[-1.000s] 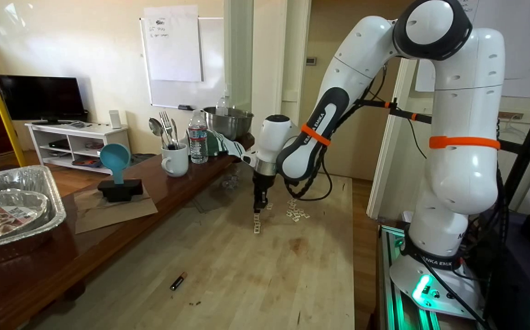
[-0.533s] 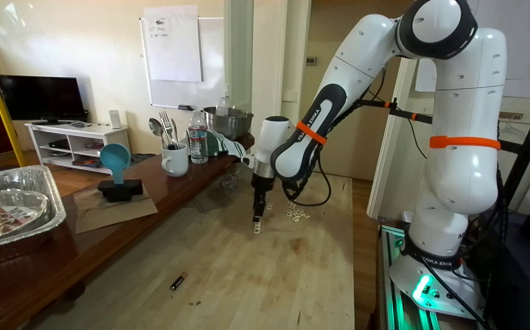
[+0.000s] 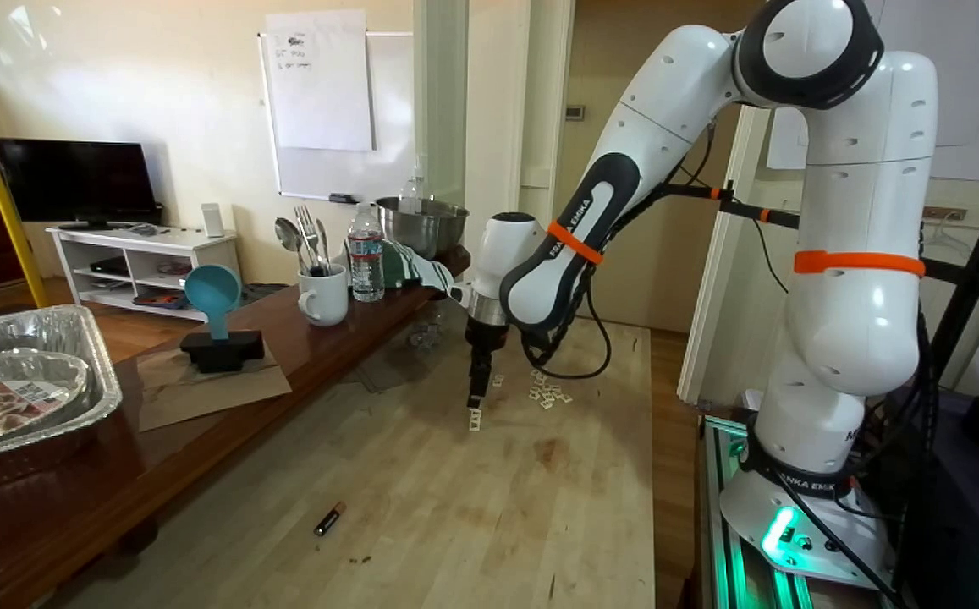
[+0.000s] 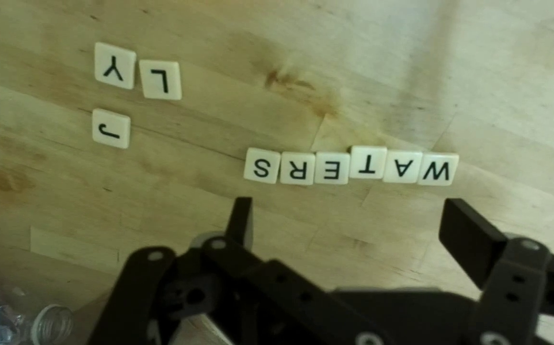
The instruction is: Arrange the pieces of letters to form a word
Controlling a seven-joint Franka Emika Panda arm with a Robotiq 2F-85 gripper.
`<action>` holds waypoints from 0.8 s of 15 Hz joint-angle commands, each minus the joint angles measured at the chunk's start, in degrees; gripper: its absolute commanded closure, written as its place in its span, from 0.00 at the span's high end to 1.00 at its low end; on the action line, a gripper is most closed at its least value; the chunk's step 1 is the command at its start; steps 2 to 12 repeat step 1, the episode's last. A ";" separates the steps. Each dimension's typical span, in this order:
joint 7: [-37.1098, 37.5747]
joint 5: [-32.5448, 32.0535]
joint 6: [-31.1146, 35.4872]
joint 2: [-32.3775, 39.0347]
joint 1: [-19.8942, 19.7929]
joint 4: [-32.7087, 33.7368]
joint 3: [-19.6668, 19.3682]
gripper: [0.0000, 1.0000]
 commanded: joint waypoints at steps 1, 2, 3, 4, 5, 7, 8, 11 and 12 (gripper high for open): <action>0.14 -0.01 -0.02 0.01 0.36 0.03 -0.29 1.00; 0.14 -0.01 -0.02 0.01 0.36 0.03 -0.29 1.00; 0.14 -0.01 -0.02 0.01 0.36 0.03 -0.29 1.00; 0.14 -0.01 -0.02 0.01 0.36 0.03 -0.29 1.00; 0.14 -0.01 -0.02 0.01 0.36 0.03 -0.29 1.00; 0.14 -0.01 -0.02 0.01 0.36 0.03 -0.29 1.00; 0.14 -0.01 -0.02 0.01 0.36 0.03 -0.29 1.00; 0.14 -0.01 -0.02 0.01 0.36 0.03 -0.29 1.00; 0.14 -0.01 -0.02 0.01 0.36 0.03 -0.29 1.00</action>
